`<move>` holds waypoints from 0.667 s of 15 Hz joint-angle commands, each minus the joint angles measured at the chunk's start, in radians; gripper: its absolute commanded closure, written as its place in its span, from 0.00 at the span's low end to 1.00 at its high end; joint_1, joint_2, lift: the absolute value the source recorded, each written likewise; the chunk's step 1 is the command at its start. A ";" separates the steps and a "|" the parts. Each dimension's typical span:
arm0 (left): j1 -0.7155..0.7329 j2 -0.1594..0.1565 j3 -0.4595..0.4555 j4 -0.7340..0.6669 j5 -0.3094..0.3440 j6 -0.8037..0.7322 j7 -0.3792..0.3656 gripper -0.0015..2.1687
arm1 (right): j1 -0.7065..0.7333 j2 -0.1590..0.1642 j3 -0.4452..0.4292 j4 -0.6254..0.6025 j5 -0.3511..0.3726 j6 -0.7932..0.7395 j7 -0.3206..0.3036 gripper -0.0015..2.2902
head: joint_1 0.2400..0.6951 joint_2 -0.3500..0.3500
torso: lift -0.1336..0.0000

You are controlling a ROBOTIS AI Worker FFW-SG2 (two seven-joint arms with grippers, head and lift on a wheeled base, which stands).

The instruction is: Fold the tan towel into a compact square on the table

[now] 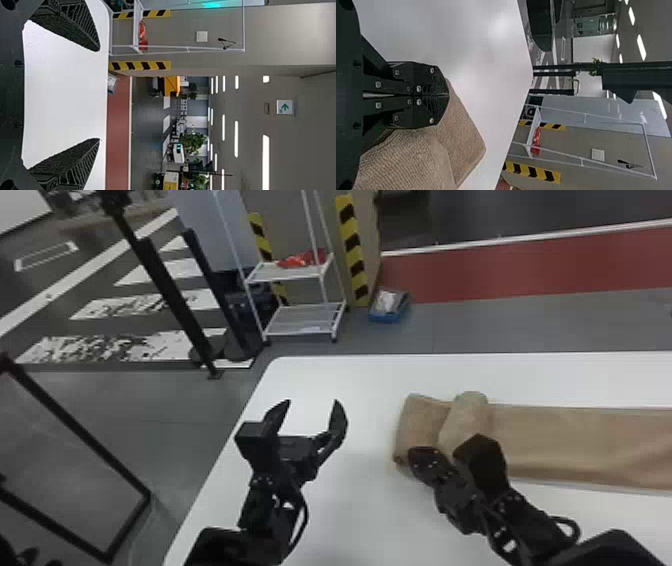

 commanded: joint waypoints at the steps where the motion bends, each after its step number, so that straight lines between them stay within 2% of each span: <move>1: 0.001 0.003 -0.001 0.000 -0.001 0.000 0.000 0.03 | -0.006 0.001 -0.015 0.003 -0.007 0.015 -0.027 0.89 | 1.00 1.00 | 0.18; 6: 0.000 0.005 -0.018 0.000 -0.008 0.003 -0.011 0.03 | -0.013 0.000 -0.095 0.012 -0.022 0.079 -0.090 0.89 | 1.00 1.00 | 0.18; 10: -0.003 0.005 -0.018 0.000 -0.010 0.009 -0.011 0.03 | 0.076 -0.011 -0.203 -0.052 -0.063 -0.031 -0.108 0.89 | 1.00 0.94 | 0.18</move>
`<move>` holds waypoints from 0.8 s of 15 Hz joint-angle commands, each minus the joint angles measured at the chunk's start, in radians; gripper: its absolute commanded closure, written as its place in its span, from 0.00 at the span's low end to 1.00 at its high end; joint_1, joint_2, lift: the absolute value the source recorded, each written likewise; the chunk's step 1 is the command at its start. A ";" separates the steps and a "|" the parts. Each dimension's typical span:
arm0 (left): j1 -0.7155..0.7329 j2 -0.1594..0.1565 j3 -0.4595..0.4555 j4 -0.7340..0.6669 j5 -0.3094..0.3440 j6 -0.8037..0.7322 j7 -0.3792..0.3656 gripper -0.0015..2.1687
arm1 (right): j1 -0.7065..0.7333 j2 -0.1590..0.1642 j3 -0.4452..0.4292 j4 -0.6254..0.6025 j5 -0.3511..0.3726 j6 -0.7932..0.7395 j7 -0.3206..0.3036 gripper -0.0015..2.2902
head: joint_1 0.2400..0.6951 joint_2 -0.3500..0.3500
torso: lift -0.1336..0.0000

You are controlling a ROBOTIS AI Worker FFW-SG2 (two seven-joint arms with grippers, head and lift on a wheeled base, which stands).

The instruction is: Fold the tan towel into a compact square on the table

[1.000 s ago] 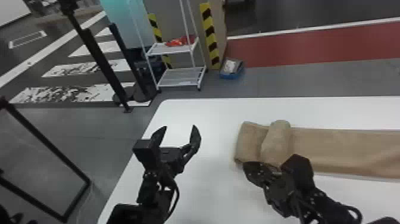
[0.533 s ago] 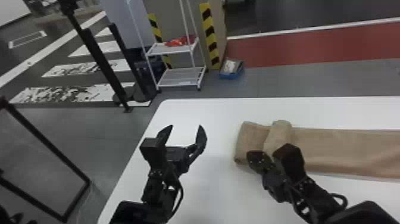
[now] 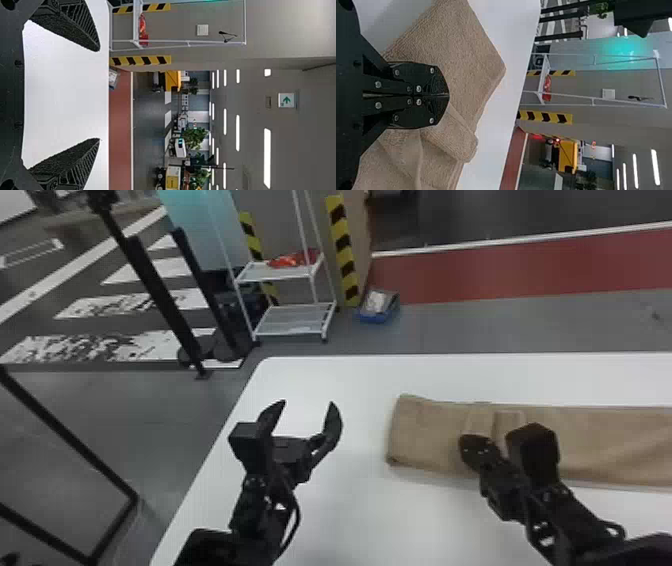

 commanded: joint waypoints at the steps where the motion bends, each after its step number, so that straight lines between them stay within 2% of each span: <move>1: -0.001 0.000 0.000 0.000 0.000 0.006 0.000 0.03 | 0.073 -0.009 -0.062 -0.073 -0.054 -0.087 -0.007 0.89 | 1.00 0.91 | 0.18; 3: -0.003 0.002 -0.006 0.000 -0.002 0.010 0.000 0.03 | 0.119 -0.026 -0.105 -0.144 -0.100 -0.100 -0.015 0.85 | 1.00 0.88 | 0.18; 5: -0.004 0.000 -0.008 0.000 -0.002 0.010 0.000 0.03 | 0.139 -0.029 -0.149 -0.192 -0.106 -0.029 -0.052 0.84 | 1.00 0.85 | 0.18; 7: -0.009 0.002 -0.018 0.009 -0.003 0.010 0.000 0.03 | 0.136 -0.041 -0.171 -0.192 -0.166 -0.057 -0.015 0.85 | 1.00 0.81 | 0.18; 9: -0.021 0.002 -0.022 0.027 -0.003 0.010 0.000 0.03 | 0.127 -0.043 -0.118 -0.193 -0.171 -0.084 0.017 0.85 | 1.00 0.77 | 0.18; 12: -0.021 0.003 -0.026 0.030 -0.008 0.010 0.000 0.03 | 0.065 -0.032 0.009 -0.161 -0.140 -0.072 -0.007 0.85 | 1.00 0.81 | 0.18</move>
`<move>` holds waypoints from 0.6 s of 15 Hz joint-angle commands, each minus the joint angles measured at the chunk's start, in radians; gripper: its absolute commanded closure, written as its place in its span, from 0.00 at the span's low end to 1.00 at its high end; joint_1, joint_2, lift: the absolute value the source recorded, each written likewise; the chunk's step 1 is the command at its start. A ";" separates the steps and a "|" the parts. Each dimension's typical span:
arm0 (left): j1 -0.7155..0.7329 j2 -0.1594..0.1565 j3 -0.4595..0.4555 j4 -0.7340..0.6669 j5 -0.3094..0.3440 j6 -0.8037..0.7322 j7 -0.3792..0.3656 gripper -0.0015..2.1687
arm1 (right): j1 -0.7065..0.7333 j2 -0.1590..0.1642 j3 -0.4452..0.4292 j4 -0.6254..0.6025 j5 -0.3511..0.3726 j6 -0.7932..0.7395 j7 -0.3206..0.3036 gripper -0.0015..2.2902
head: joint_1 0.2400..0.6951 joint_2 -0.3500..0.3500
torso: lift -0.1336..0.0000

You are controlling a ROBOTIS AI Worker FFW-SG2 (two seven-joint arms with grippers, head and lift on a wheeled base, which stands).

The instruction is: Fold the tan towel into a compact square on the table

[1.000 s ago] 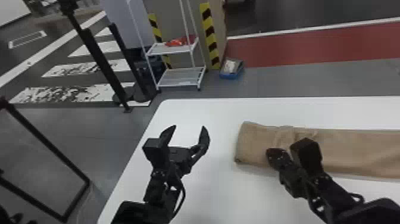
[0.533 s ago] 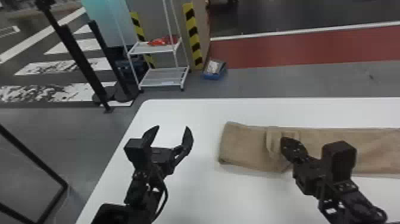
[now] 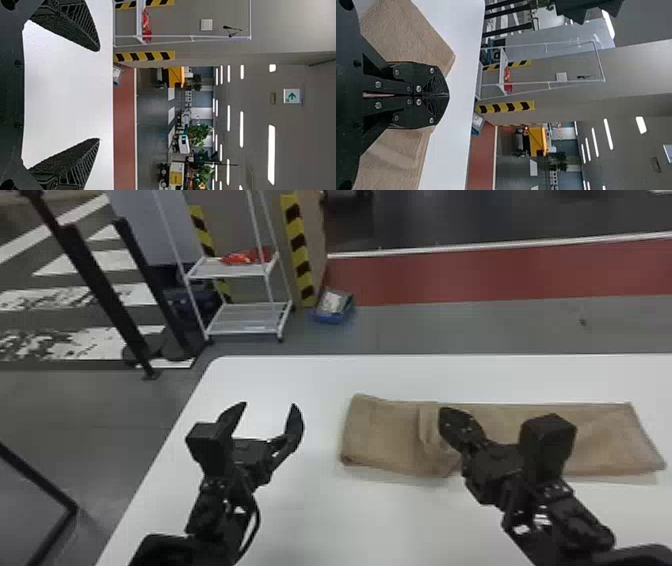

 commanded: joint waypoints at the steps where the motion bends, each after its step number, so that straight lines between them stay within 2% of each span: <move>1: 0.002 0.003 -0.001 0.004 -0.003 0.000 0.000 0.03 | -0.072 0.010 0.120 0.069 0.044 0.014 -0.041 0.85 | 1.00 0.85 | 0.18; 4: 0.002 0.010 -0.001 0.011 -0.003 0.000 0.000 0.03 | -0.167 0.059 0.168 0.225 0.104 0.020 -0.075 0.85 | 1.00 0.92 | 0.18; 6: -0.001 0.019 -0.001 0.021 0.002 0.000 -0.002 0.03 | -0.205 0.060 0.173 0.268 0.121 0.082 -0.099 0.85 | 1.00 0.96 | 0.18; 9: -0.010 0.024 -0.002 0.033 0.003 0.000 -0.002 0.03 | -0.209 0.059 0.171 0.268 0.130 0.155 -0.147 0.85 | 1.00 0.96 | 0.18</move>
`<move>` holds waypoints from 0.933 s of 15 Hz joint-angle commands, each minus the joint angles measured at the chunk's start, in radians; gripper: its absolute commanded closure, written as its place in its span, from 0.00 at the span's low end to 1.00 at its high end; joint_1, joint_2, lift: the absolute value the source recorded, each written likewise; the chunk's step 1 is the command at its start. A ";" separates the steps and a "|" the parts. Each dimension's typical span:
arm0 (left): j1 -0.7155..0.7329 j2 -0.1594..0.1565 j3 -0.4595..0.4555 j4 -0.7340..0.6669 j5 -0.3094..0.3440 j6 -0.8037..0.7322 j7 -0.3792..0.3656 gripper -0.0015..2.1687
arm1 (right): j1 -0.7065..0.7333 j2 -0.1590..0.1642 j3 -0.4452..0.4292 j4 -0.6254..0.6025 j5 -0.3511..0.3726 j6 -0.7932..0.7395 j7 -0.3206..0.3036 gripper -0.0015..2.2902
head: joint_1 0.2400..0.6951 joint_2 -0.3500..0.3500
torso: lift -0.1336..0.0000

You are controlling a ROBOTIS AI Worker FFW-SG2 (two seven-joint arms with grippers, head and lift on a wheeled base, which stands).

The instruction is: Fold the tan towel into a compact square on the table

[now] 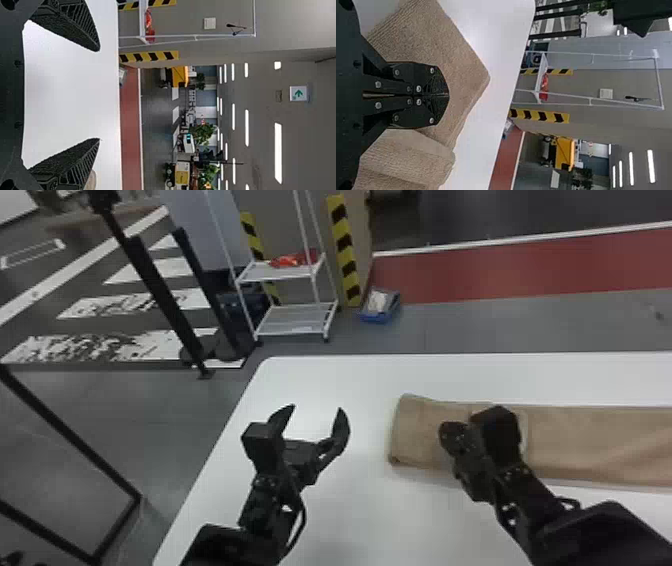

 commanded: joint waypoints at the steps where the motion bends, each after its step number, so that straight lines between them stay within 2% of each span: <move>1: -0.012 0.002 -0.009 0.010 0.001 0.000 0.000 0.03 | 0.012 -0.001 -0.009 -0.011 0.017 0.046 -0.024 0.85 | 1.00 0.95 | 0.18; 7: -0.024 0.002 -0.030 0.022 -0.001 0.000 0.000 0.03 | 0.083 -0.011 -0.108 -0.106 0.017 0.098 -0.099 0.85 | 1.00 0.87 | 0.18; 14: -0.024 0.002 -0.038 0.026 -0.004 0.000 0.000 0.03 | 0.132 -0.012 -0.253 -0.154 -0.012 0.077 -0.119 0.85 | 1.00 0.74 | 0.18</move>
